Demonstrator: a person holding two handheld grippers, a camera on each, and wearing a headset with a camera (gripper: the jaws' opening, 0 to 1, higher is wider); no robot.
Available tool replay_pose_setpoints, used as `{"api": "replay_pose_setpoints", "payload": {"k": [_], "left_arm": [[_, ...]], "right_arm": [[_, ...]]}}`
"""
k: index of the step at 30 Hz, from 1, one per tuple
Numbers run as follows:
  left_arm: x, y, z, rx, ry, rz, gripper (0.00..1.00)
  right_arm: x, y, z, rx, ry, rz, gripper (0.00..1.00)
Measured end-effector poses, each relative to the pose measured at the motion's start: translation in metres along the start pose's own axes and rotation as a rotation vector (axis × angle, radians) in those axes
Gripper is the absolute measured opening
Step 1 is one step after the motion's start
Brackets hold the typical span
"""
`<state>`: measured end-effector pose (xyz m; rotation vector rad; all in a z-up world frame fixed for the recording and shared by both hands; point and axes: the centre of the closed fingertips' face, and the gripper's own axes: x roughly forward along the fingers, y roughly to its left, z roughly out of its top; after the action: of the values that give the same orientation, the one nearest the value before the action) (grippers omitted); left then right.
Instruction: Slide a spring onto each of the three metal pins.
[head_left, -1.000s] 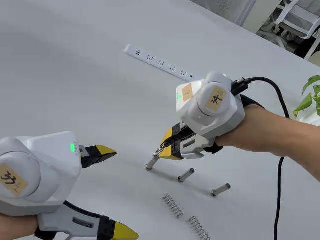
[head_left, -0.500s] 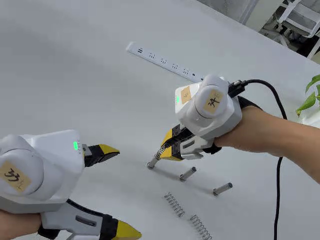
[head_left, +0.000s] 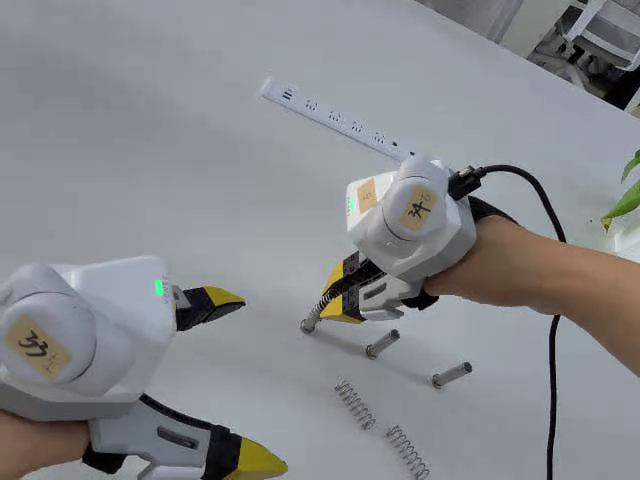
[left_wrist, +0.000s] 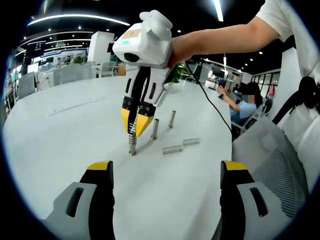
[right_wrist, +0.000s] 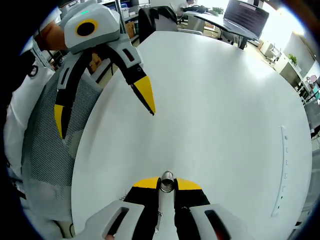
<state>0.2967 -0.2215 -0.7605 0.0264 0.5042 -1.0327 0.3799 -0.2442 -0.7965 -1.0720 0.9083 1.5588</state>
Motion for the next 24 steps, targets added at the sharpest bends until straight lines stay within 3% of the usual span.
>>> {"api": "replay_pose_setpoints", "payload": {"k": [24], "left_arm": [[0.002,-0.003,-0.003,-0.009,0.002,-0.012,0.86]], "right_arm": [[0.023,0.0,-0.008,-0.022,0.025,0.006,0.07]]}}
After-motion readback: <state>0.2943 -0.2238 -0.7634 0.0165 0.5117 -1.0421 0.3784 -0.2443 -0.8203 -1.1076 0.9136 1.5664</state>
